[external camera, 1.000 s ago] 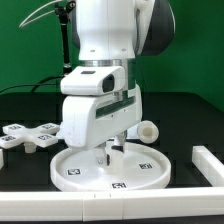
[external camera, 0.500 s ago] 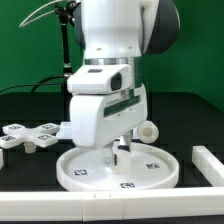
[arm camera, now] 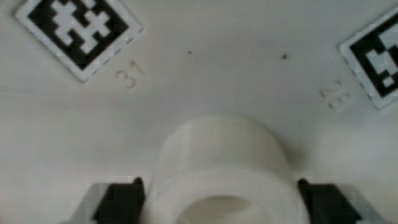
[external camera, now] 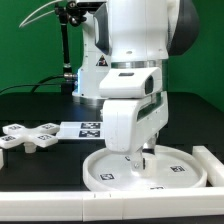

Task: Assemble round table

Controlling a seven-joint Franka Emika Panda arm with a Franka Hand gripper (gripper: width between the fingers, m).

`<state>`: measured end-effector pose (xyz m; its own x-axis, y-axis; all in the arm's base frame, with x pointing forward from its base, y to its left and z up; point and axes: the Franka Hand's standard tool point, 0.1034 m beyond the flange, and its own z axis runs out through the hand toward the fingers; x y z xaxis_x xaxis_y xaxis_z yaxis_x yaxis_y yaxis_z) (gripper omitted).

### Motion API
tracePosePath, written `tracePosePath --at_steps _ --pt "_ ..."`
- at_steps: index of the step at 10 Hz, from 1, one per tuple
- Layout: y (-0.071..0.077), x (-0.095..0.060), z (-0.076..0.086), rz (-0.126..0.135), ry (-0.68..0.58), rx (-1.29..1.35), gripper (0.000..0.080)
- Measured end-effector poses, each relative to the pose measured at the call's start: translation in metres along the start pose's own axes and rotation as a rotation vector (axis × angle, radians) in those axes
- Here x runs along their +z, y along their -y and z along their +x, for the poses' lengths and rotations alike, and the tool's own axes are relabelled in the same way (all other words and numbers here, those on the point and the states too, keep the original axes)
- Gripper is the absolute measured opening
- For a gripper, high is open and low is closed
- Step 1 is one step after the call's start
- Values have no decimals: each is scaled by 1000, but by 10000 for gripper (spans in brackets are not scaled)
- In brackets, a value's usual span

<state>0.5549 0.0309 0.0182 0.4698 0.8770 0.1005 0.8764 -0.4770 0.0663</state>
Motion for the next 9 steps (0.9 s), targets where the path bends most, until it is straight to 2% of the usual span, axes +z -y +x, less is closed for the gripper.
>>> tracePosePath --at_steps 2,3,4,6,8,9 --pt "0 0 0 1 0 0 409" --pt "0 0 -1 1 0 1 541" --pt "0 0 -1 1 0 1 615" --pt "-2 -2 -8 4 5 -3 644" --pt "2 -13 -28 5 14 39 648" --pt "10 -22 -38 6 21 89 649"
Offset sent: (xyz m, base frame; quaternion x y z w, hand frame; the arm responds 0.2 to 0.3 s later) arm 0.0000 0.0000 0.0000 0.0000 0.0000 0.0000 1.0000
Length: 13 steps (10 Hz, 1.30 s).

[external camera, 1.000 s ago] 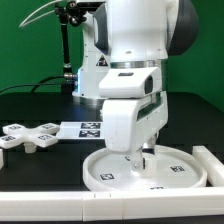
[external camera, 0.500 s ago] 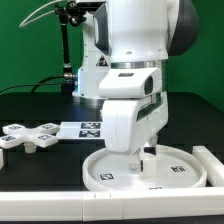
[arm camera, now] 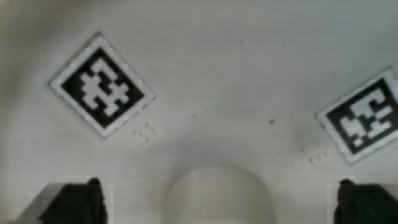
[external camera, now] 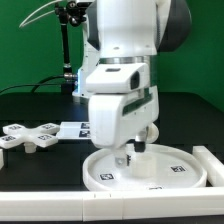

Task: Assemble round table

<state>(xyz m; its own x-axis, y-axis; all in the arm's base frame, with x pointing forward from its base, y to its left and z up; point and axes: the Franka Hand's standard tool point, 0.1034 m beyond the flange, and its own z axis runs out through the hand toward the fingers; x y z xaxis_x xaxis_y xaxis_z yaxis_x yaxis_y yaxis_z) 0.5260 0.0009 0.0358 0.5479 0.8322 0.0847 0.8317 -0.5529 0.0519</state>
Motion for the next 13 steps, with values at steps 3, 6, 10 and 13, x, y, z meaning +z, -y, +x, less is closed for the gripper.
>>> tracePosePath --at_steps 3,6,10,13 --pt "31 -17 -10 -12 -1 163 649" --pt "38 -15 -8 -11 -7 199 649" --pt "42 -14 -7 3 -13 482 649" --pt "70 -11 -13 42 3 920 649"
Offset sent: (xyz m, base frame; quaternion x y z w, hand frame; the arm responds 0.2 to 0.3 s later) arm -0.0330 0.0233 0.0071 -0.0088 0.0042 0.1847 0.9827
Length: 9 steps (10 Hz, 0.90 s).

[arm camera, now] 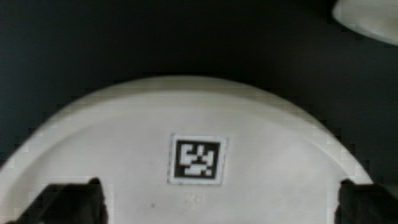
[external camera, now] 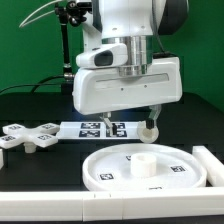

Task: Assemble round table

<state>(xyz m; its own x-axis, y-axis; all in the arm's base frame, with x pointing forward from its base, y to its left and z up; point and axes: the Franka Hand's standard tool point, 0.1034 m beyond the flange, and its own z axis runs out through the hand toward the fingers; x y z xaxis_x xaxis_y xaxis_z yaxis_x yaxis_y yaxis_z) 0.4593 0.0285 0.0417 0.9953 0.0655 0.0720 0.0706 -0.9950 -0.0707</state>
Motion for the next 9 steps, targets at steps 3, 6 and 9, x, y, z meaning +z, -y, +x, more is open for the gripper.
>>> tracePosePath --at_steps 3,6,9 --pt "15 5 -16 12 16 207 649" --pt "16 6 -16 18 43 216 649" --pt "36 4 -19 63 259 213 649"
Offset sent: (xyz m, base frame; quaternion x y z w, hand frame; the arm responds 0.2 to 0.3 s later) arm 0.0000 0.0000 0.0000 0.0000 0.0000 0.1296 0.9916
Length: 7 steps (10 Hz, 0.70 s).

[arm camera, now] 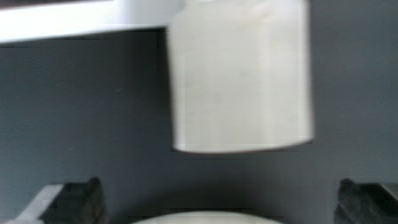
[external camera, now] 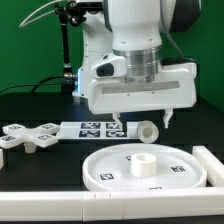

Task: Assemble round table

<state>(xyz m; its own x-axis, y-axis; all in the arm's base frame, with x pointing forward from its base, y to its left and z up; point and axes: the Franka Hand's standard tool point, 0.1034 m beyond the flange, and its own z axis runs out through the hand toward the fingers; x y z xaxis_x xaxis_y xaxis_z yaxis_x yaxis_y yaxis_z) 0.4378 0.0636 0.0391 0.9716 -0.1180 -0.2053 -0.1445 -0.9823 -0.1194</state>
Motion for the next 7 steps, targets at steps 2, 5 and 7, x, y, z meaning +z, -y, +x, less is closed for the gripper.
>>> tracePosePath --at_steps 2,5,7 --pt "10 -1 -4 14 158 -6 649" --pt "9 2 -9 27 344 3 649" --pt "3 3 -15 -4 495 1 649"
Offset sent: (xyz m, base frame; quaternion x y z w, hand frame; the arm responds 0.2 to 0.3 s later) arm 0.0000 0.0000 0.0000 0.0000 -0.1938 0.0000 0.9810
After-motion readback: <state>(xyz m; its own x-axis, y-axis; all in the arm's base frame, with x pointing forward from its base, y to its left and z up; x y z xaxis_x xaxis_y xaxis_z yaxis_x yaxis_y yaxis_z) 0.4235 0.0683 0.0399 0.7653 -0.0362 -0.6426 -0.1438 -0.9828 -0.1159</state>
